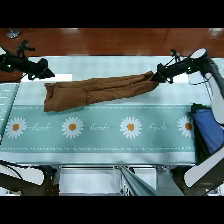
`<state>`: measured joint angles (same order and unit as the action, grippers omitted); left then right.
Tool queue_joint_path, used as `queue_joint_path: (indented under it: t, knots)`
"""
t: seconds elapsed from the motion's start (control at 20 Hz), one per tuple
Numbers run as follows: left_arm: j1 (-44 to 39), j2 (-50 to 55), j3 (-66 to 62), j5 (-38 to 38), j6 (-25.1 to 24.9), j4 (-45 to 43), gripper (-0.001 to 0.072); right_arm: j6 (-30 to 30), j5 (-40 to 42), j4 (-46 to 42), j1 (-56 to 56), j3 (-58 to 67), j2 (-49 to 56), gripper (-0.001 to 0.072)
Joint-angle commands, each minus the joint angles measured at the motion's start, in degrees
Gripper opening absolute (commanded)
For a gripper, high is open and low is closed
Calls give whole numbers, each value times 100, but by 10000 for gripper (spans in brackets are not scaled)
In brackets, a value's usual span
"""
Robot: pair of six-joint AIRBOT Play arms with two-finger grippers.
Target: Fold the shirts.
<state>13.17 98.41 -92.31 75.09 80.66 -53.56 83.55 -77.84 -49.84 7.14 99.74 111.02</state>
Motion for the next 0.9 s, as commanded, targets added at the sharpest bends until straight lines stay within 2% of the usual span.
queue_joint_path:
  t: [0.0,0.1,0.25,0.45,0.65,0.85]
  knots:
    - [-302,-52,-4,448,-518,625,30,-114,-310,-1325,-20,-551,-1220,16]
    - [-710,-173,7,352,-592,605,29,-219,15,-1432,-15,-1537,-2389,16]
    - [-1665,-374,127,-219,-605,603,29,-229,487,-1399,-46,-3069,-4251,16]
    - [-3311,-223,190,-907,-516,553,29,118,619,-1224,-46,-4409,-6328,16]
    - [-4747,166,186,-1532,-39,518,29,424,382,-1134,-46,-4594,-7390,17]
    - [-5866,621,179,-1668,111,520,29,459,184,-999,-46,-4594,-7619,17]
